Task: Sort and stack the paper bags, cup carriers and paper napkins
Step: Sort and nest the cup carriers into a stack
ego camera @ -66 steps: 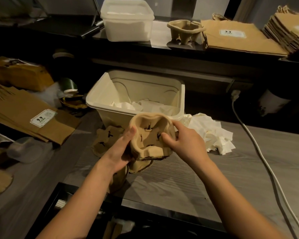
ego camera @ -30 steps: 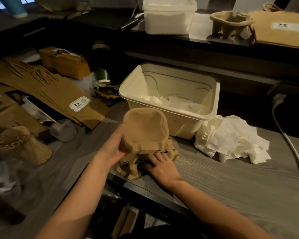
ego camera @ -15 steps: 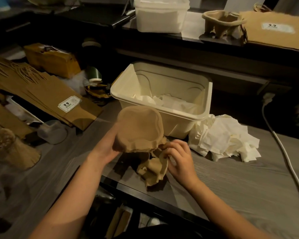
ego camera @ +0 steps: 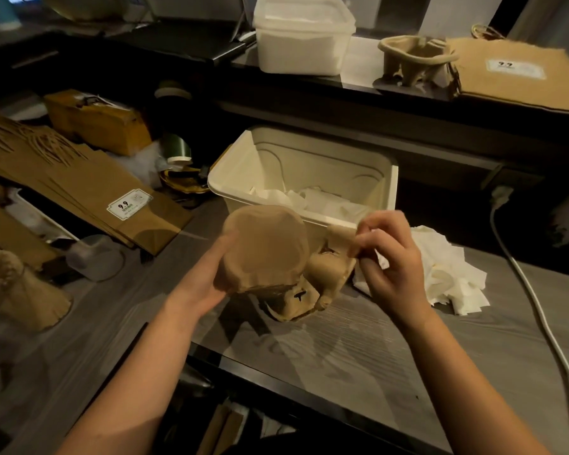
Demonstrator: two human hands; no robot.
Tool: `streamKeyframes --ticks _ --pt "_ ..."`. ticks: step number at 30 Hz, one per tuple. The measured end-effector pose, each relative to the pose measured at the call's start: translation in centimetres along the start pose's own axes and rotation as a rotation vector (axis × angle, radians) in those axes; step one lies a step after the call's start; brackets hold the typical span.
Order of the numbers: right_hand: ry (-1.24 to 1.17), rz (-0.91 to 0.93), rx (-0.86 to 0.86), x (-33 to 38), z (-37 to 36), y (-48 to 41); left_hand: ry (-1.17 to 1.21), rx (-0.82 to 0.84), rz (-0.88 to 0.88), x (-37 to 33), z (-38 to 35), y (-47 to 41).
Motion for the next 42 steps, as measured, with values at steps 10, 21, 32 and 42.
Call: streamKeyframes --ticks 10,21,32,42 --pt "0.29 0.425 0.615 4.7 -3.7 -7.7 -0.013 0.048 0.038 0.1 -0.2 -0.1" --pt "0.403 0.219 0.721 3.3 -6.6 -7.5 0.101 -0.032 0.082 0.6 -1.4 0.4" --pt "0.036 -0.451 0.406 1.2 -3.4 -2.8 0.096 0.098 0.086 0.7 -2.7 0.3" --pt "-0.306 -0.734 0.189 0.3 -0.5 1.7 -0.118 0.262 0.121 2.9 -5.1 0.1"
Point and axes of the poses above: each hand's wrist, its own y-axis away from the middle knuckle, its own z-axis out of the back of the hand, x = y × z, the point moved 1 cm from there along -y, towards the middle knuckle, and after that the axes turned 2 degrees about x, right-handed, at the moved point
